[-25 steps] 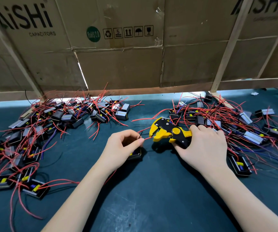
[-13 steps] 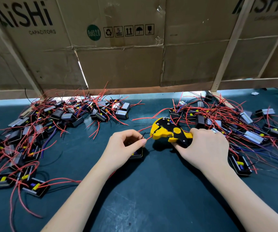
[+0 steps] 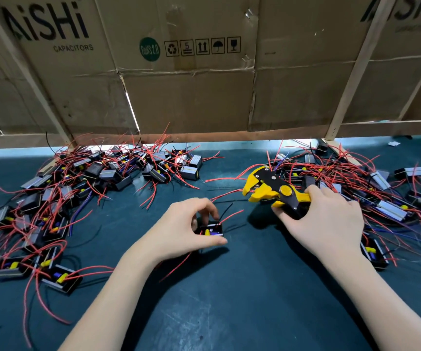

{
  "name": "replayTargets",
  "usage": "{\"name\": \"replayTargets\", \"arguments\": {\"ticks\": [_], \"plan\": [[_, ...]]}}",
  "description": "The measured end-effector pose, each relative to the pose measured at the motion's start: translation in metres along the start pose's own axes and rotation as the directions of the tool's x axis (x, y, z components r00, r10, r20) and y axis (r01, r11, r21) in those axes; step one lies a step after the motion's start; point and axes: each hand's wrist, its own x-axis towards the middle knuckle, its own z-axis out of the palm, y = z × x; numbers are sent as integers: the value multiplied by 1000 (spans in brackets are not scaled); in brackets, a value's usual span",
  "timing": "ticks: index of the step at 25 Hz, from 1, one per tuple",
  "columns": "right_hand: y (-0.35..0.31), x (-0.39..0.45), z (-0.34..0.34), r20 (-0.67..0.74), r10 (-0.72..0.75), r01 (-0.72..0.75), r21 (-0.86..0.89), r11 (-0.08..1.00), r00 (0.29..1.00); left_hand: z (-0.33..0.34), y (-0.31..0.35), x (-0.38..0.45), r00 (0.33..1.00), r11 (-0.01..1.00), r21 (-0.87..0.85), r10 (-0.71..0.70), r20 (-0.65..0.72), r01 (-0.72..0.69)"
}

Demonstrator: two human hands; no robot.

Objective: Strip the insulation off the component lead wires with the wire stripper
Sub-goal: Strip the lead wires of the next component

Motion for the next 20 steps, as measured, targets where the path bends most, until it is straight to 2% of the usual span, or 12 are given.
{"name": "replayTargets", "arguments": {"ticks": [2,3,4,6,8,11,13,14,15,17,19,20], "plan": [[2,1,-2,-26,34,-32,60,998,999,7,4,2,999,996,89,-26,-40,30],[2,2,-4,-43,47,-43,99,994,998,13,8,3,994,997,50,-56,-97,61],[2,2,-5,-49,64,-56,137,989,997,19,13,4,989,992,-89,-97,-114,87],[2,1,-10,-26,90,-84,175,981,996,29,23,5,995,874,-475,-94,31,97],[1,1,-14,-13,100,-95,208,974,995,30,20,8,997,830,-553,-40,69,72],[0,0,-19,-26,92,-79,315,946,995,9,2,12,956,935,-354,-122,-265,21],[-1,-1,-20,-41,72,-48,423,905,997,-7,-23,8,856,981,32,-153,-493,193],[-2,-2,-21,-31,54,-31,499,866,998,-13,-34,6,830,909,232,-181,-527,346],[-2,-3,-22,1,15,-13,596,803,1000,-19,-44,4,807,805,351,-247,-536,479],[-4,-4,-24,144,-161,-28,823,567,976,-24,-56,4,753,685,387,-373,-542,617],[-7,-8,-26,263,-431,-179,957,227,863,-26,-59,4,723,670,355,-408,-557,652],[-9,-9,-25,296,-528,-282,953,108,796,-26,-60,4,723,681,346,-400,-563,646]]}}
